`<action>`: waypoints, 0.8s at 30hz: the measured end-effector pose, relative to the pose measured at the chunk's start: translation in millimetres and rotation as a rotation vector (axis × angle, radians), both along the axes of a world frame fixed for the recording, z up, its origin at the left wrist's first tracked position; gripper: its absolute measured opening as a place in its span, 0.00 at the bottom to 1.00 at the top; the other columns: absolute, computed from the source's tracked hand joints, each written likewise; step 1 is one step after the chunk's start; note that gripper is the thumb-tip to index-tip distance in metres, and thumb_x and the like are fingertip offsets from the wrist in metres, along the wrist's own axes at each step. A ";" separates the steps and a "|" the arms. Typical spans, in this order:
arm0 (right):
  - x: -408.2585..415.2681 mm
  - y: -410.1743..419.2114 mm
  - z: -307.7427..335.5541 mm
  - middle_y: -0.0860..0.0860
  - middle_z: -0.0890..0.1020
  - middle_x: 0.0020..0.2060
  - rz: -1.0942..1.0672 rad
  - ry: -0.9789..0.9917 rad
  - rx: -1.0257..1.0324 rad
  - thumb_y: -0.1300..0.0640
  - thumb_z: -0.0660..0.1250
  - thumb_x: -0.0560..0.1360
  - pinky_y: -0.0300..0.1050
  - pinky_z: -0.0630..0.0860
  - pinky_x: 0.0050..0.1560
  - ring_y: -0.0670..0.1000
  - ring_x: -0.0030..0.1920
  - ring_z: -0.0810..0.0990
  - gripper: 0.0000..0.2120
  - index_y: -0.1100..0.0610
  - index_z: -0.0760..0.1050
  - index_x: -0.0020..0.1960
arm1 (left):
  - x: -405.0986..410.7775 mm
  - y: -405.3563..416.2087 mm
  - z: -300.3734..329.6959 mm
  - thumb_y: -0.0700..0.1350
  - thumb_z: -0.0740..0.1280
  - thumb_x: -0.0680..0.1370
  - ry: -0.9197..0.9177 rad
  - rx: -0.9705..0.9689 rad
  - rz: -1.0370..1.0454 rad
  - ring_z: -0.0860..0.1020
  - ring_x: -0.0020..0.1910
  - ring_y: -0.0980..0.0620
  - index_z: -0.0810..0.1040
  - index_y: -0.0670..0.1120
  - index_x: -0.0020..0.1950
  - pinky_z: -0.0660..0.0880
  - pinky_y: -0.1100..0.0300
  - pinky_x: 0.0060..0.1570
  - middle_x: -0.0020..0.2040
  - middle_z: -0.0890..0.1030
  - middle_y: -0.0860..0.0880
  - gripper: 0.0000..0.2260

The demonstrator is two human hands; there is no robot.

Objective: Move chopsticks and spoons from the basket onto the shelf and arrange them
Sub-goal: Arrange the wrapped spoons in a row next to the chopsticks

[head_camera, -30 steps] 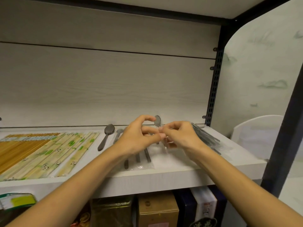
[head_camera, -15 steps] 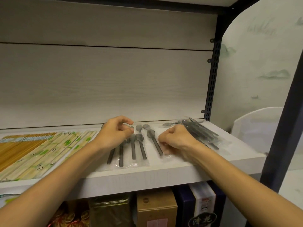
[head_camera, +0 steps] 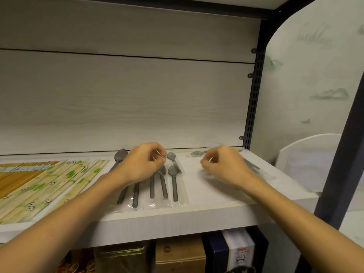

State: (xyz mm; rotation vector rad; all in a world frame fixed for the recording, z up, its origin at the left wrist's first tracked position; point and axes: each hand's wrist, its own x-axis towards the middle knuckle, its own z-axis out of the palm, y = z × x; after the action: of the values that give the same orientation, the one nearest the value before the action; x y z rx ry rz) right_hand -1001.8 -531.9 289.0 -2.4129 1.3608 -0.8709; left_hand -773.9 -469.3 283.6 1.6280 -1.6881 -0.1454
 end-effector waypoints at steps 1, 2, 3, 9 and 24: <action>-12.7 -4.5 0.9 0.47 0.83 0.36 -0.055 0.012 -0.061 0.53 0.66 0.73 0.46 0.77 0.44 0.51 0.41 0.80 0.06 0.52 0.81 0.40 | -2.2 -3.9 1.2 0.43 0.68 0.76 -0.031 0.015 -0.006 0.79 0.43 0.59 0.79 0.53 0.46 0.73 0.66 0.41 0.42 0.82 0.56 0.04; -25.9 -7.6 1.0 0.47 0.83 0.37 -0.100 0.020 -0.103 0.54 0.66 0.72 0.47 0.77 0.44 0.52 0.43 0.80 0.06 0.52 0.81 0.40 | -4.7 -9.1 2.3 0.44 0.68 0.76 -0.060 0.030 -0.019 0.79 0.42 0.58 0.79 0.53 0.46 0.73 0.66 0.41 0.42 0.81 0.57 0.04; -38.3 -10.5 -0.8 0.48 0.83 0.37 -0.133 0.037 -0.111 0.54 0.66 0.73 0.47 0.77 0.44 0.53 0.44 0.80 0.07 0.52 0.82 0.41 | -7.5 -15.4 3.2 0.44 0.68 0.76 -0.091 0.046 -0.033 0.79 0.41 0.57 0.79 0.53 0.46 0.72 0.66 0.40 0.42 0.81 0.57 0.04; -60.9 -17.1 -19.0 0.47 0.81 0.33 -0.106 0.177 0.011 0.45 0.70 0.70 0.51 0.79 0.43 0.51 0.37 0.79 0.11 0.51 0.82 0.36 | -32.2 -66.7 6.5 0.47 0.67 0.76 -0.310 0.128 -0.045 0.77 0.45 0.52 0.79 0.51 0.51 0.76 0.56 0.49 0.45 0.78 0.54 0.05; -61.8 -37.3 -22.5 0.49 0.82 0.36 -0.123 0.216 -0.062 0.42 0.68 0.72 0.46 0.76 0.42 0.54 0.43 0.79 0.13 0.51 0.82 0.38 | -57.0 -142.6 5.1 0.55 0.67 0.76 -0.554 0.293 0.009 0.73 0.63 0.47 0.72 0.54 0.67 0.71 0.54 0.57 0.64 0.76 0.52 0.19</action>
State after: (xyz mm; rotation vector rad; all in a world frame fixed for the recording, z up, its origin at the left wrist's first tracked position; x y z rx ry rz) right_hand -1063.6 -569.2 266.5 -2.5552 1.5963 -0.7065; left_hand -830.9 -611.9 288.7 2.0231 -2.1485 0.0772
